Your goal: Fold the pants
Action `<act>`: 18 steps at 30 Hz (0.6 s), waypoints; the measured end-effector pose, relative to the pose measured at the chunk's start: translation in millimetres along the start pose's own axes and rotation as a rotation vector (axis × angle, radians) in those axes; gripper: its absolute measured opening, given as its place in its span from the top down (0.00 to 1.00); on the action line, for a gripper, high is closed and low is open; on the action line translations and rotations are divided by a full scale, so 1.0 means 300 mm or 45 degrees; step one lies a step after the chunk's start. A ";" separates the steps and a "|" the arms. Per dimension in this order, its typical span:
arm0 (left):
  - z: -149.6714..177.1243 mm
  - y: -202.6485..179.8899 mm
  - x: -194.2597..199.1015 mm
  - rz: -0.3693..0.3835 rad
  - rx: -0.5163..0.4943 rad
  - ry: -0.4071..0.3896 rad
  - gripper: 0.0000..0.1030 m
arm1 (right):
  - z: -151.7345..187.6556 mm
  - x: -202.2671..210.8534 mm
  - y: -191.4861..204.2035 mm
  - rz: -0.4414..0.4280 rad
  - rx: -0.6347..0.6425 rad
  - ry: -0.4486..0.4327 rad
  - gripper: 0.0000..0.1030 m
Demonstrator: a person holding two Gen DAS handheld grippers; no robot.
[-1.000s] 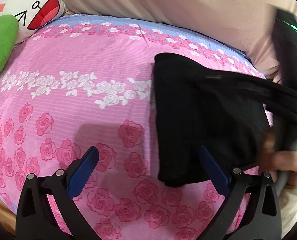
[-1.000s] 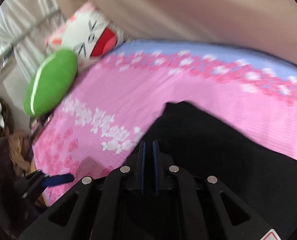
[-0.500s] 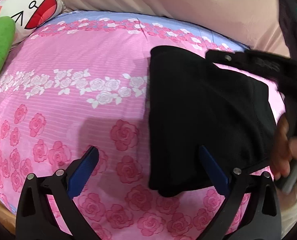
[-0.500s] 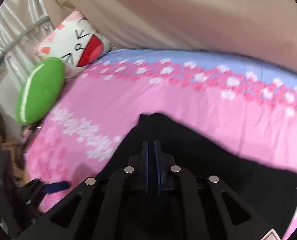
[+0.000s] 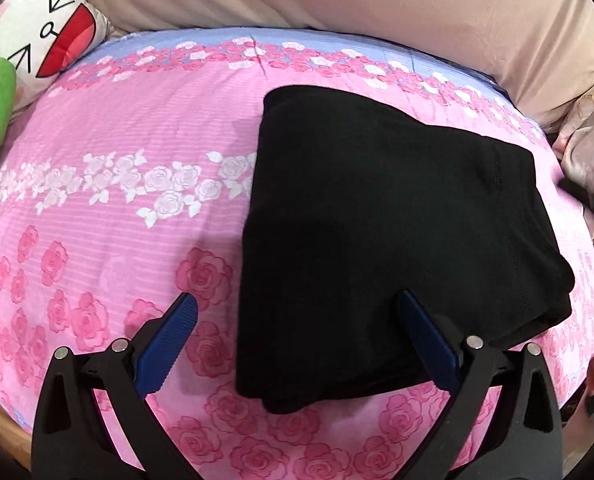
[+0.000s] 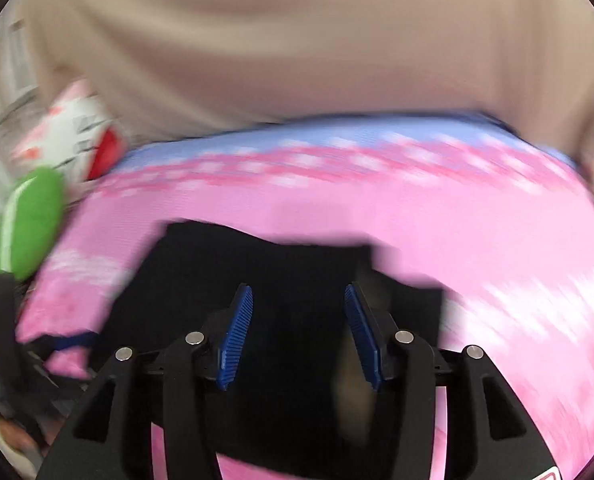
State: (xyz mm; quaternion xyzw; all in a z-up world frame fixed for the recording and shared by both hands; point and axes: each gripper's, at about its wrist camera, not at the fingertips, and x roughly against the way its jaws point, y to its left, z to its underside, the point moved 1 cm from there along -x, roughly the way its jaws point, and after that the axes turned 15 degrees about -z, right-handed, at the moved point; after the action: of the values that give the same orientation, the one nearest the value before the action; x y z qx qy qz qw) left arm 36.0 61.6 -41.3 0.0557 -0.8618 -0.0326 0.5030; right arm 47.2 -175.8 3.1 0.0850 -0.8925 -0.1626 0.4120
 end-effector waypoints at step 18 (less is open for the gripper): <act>0.018 0.043 0.085 0.291 0.018 0.050 0.78 | 0.203 0.184 -0.133 -0.202 -0.176 0.017 0.81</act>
State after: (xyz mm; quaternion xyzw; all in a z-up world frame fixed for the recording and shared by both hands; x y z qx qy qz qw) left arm 17.9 71.1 -20.4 -0.0386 -0.8527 0.0320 0.5200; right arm -34.3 -215.2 -9.4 0.1281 -0.8668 -0.2554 0.4088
